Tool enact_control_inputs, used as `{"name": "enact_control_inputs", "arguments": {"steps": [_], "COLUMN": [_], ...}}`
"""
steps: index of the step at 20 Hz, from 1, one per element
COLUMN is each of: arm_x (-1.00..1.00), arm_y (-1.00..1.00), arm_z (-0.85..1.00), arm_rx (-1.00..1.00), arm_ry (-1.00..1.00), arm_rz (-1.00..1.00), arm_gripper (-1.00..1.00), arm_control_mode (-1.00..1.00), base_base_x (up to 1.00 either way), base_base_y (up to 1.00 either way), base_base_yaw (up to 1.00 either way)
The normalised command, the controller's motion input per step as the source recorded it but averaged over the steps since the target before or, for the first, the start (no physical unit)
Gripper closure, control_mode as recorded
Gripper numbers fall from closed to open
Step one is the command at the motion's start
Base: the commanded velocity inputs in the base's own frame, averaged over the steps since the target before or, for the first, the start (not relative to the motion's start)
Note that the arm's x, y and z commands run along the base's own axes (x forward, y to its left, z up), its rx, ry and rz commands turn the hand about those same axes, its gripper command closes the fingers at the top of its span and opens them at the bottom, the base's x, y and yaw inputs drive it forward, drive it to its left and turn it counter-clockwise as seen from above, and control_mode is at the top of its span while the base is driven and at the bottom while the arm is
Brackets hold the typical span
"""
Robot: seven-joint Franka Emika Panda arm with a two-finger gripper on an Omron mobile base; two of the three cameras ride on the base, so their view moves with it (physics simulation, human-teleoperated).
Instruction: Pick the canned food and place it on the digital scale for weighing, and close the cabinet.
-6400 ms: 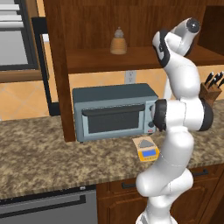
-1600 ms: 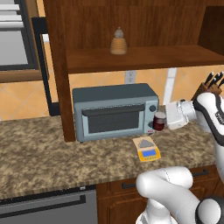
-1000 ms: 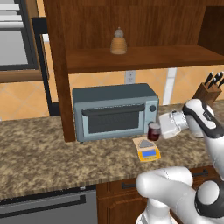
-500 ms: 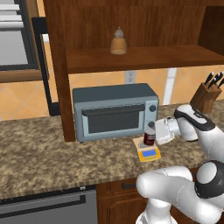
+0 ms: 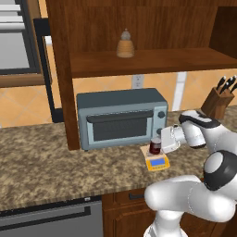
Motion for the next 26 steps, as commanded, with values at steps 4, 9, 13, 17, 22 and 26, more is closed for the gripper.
{"name": "enact_control_inputs", "arguments": {"steps": [4,9,13,17,22,26], "arm_x": [0.45,0.24,0.01,0.01,0.00,0.00], "arm_y": [0.00,0.00,-0.04,-0.39,-0.31,-0.01], "arm_z": [-0.14,-0.37,-0.48,-0.10,0.00,0.00], "arm_rx": [0.00,0.00,0.00,0.01,0.02,0.00], "arm_ry": [0.02,-0.01,-0.04,0.00,0.00,0.00], "arm_rz": [0.00,0.00,0.00,0.00,0.00,0.00], "arm_gripper": [1.00,1.00,-1.00,-1.00,-1.00,-1.00], "arm_control_mode": [-1.00,-1.00,-1.00,-1.00,-1.00,-1.00], "base_base_x": [0.00,0.00,0.00,0.00,0.00,0.00], "base_base_y": [0.00,0.00,0.00,0.00,0.00,0.00], "base_base_yaw": [0.00,0.00,0.00,0.00,0.00,0.00]}}
